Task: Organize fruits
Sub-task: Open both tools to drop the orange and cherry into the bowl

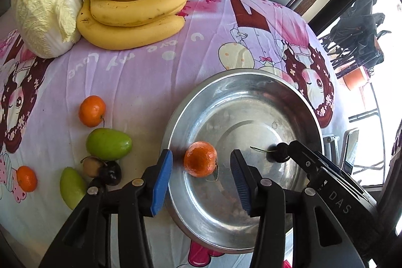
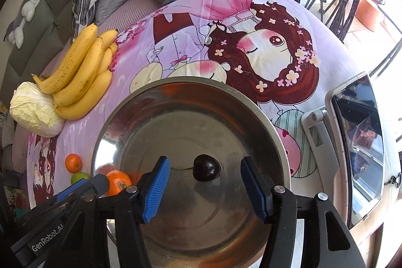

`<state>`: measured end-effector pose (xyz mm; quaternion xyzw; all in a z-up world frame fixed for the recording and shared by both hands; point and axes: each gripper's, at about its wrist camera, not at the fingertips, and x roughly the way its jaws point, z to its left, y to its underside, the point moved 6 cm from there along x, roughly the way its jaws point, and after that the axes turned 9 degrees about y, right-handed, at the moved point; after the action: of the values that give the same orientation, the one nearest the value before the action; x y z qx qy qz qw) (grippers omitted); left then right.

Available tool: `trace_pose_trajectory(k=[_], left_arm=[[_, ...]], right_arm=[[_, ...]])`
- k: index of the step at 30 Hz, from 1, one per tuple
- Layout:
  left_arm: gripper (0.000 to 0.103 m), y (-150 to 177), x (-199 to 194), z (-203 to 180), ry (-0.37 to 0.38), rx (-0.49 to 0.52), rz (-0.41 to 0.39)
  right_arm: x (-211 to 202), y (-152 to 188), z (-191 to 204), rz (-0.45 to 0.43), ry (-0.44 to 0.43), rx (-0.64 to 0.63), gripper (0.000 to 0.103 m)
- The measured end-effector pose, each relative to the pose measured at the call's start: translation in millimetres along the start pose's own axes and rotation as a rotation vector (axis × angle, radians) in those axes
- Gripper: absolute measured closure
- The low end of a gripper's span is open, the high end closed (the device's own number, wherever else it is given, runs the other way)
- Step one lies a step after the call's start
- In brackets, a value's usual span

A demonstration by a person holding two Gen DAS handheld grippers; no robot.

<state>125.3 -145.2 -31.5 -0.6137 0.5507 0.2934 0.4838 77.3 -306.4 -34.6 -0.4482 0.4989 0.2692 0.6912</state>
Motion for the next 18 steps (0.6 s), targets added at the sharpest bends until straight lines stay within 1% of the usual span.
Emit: trace_pose_trajectory(k=[3,7,11,15,17,18], left_arm=[[0.044,5,-12,13,-0.010,-0.027,-0.033],[0.040,11,-23,35,-0.023,-0.069,-0.053],[0.031,20,-27,56,-0.042,-0.108,-0.059],[0.028,30,-27,80,-0.079,-0.167,-0.056],[0.027,33,-27,88,-0.086,-0.194,-0.056],[0.025,34,-28,92,-0.091,-0.205,-0.058]], right_arm=[[0,2,4,0.004,0.004,-0.015,0.035],[3,8,12,0.024,0.009,-0.038,0.034],[3,12,19,0.033,-0.007,-0.049,0.026],[1,16,28,0.035,-0.017,-0.073,0.024],[2,19,31,0.046,-0.028,-0.077,0.019],[3,20,33,0.054,-0.040,-0.076,0.018]])
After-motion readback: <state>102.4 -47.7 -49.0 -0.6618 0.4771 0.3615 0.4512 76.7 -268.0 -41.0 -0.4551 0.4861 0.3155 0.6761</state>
